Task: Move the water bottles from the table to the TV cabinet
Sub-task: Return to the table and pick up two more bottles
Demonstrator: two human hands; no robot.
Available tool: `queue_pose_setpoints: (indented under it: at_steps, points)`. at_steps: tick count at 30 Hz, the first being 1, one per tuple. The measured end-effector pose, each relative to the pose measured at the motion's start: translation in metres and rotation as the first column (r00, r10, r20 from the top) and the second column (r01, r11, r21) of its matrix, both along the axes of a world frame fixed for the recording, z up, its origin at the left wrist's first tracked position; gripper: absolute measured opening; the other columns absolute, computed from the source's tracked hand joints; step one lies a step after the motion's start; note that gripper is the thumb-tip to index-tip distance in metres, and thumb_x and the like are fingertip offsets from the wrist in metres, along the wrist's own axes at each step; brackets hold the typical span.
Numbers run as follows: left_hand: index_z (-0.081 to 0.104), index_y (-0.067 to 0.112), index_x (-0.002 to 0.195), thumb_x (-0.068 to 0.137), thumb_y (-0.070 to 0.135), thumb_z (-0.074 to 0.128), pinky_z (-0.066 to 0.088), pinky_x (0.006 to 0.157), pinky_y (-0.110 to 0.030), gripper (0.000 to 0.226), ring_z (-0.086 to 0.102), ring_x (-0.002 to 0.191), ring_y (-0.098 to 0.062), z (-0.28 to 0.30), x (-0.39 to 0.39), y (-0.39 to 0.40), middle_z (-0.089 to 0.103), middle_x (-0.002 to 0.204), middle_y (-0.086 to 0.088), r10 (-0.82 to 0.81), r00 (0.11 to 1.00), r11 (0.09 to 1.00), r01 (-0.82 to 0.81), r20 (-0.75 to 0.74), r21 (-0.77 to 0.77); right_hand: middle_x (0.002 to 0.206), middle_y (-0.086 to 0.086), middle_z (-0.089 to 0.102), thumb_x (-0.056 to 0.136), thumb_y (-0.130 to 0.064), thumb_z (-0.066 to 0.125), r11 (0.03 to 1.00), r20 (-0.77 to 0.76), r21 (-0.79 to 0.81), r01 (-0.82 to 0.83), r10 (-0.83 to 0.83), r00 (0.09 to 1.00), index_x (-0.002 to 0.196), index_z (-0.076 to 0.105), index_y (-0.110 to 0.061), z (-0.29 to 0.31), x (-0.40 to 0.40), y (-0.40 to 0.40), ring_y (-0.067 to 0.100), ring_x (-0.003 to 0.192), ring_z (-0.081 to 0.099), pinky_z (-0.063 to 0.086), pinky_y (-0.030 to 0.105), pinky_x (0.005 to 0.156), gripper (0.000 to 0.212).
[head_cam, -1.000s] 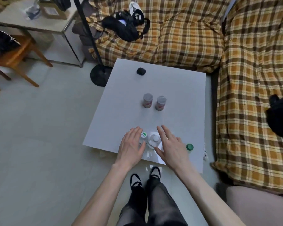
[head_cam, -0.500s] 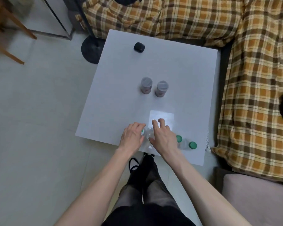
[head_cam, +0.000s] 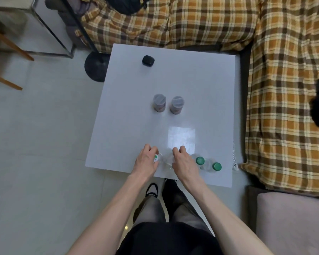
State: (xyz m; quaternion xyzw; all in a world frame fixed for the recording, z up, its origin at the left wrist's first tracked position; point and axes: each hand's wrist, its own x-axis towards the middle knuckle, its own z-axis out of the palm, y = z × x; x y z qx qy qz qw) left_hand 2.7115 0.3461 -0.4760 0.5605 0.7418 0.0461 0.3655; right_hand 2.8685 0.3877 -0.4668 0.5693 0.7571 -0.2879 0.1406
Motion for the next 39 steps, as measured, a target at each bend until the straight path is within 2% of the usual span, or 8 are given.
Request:
queue_pose_setpoints:
  at_steps: [4,10,14,20,26,31,36,39]
  points:
    - [0.058,0.01,0.115,0.097,0.018,0.064,0.046,0.082,-0.033,0.02,0.056,0.096,-0.026,0.029,-0.009,-0.008,0.049,0.114,-0.006,-0.057,0.998,0.997,0.057,0.003,0.059,0.11,0.009,0.046,0.094,-0.008,0.055,0.994,-0.108,0.046,0.094,-0.089,0.99,0.107,0.048,-0.006,0.028,0.01,-0.01,0.036,0.078,0.056,0.048,0.044,0.061,0.014]
    - [0.061,0.011,0.108,0.091,0.018,0.068,0.045,0.078,-0.033,0.019,0.056,0.09,-0.026,0.087,-0.007,-0.017,0.05,0.107,-0.004,-0.158,0.987,0.966,0.158,-0.018,0.205,0.107,0.005,0.049,0.093,-0.029,0.064,0.928,-0.273,0.243,0.282,-0.213,0.938,0.105,0.053,-0.01,0.084,0.034,-0.044,0.032,0.08,0.054,0.036,0.035,0.06,0.025]
    - [0.06,0.013,0.109,0.087,0.015,0.069,0.041,0.074,-0.032,0.024,0.057,0.088,-0.026,0.124,0.009,-0.015,0.053,0.106,-0.002,-0.256,0.967,0.93,0.247,-0.003,0.271,0.104,0.002,0.051,0.087,-0.029,0.069,0.846,-0.395,0.288,0.449,-0.322,0.861,0.102,0.056,-0.012,0.121,0.056,-0.069,0.031,0.078,0.056,0.05,0.042,0.065,0.027]
    - [0.056,0.017,0.091,0.082,0.015,0.071,0.037,0.065,-0.033,0.017,0.055,0.079,-0.026,0.177,0.06,-0.022,0.052,0.094,-0.001,-0.452,0.892,0.841,0.418,0.022,0.345,0.094,0.001,0.055,0.083,-0.02,0.071,0.726,-0.501,0.364,0.583,-0.375,0.78,0.096,0.06,-0.011,0.176,0.115,-0.119,0.021,0.079,0.054,0.049,0.043,0.071,0.019]
    - [0.057,0.022,0.084,0.078,0.018,0.072,0.037,0.056,-0.024,0.016,0.056,0.074,-0.017,0.216,0.15,-0.039,0.053,0.087,0.006,-0.651,0.758,0.716,0.594,0.044,0.367,0.093,-0.004,0.054,0.081,-0.023,0.072,0.525,-0.542,0.392,0.755,-0.532,0.651,0.093,0.06,-0.02,0.214,0.194,-0.192,0.015,0.081,0.053,0.05,0.035,0.072,0.017]
    - [0.06,0.022,0.082,0.075,0.019,0.075,0.034,0.057,-0.021,0.017,0.056,0.073,-0.006,0.228,0.246,-0.073,0.057,0.085,0.007,-0.79,0.609,0.586,0.717,0.071,0.377,0.087,-0.004,0.053,0.078,-0.021,0.075,0.293,-0.567,0.393,0.871,-0.669,0.481,0.087,0.06,-0.018,0.225,0.265,-0.277,0.016,0.076,0.054,0.046,0.032,0.068,0.018]
    - [0.065,0.021,0.084,0.072,0.019,0.078,0.053,0.07,-0.039,0.017,0.061,0.078,-0.015,0.237,0.351,-0.141,0.06,0.087,0.004,-0.888,0.44,0.453,0.793,0.131,0.407,0.086,-0.002,0.052,0.074,-0.012,0.076,0.078,-0.577,0.413,0.907,-0.748,0.327,0.086,0.061,-0.013,0.235,0.341,-0.379,0.017,0.071,0.05,0.041,0.028,0.066,0.019]
    - [0.067,0.022,0.082,0.074,0.017,0.079,0.052,0.073,-0.037,0.016,0.061,0.076,-0.01,0.244,0.407,-0.19,0.059,0.086,0.006,-0.924,0.338,0.381,0.801,0.178,0.462,0.086,-0.003,0.052,0.073,-0.012,0.076,-0.033,-0.585,0.432,0.901,-0.771,0.252,0.086,0.062,-0.014,0.241,0.383,-0.443,0.014,0.069,0.05,0.041,0.023,0.064,0.019]
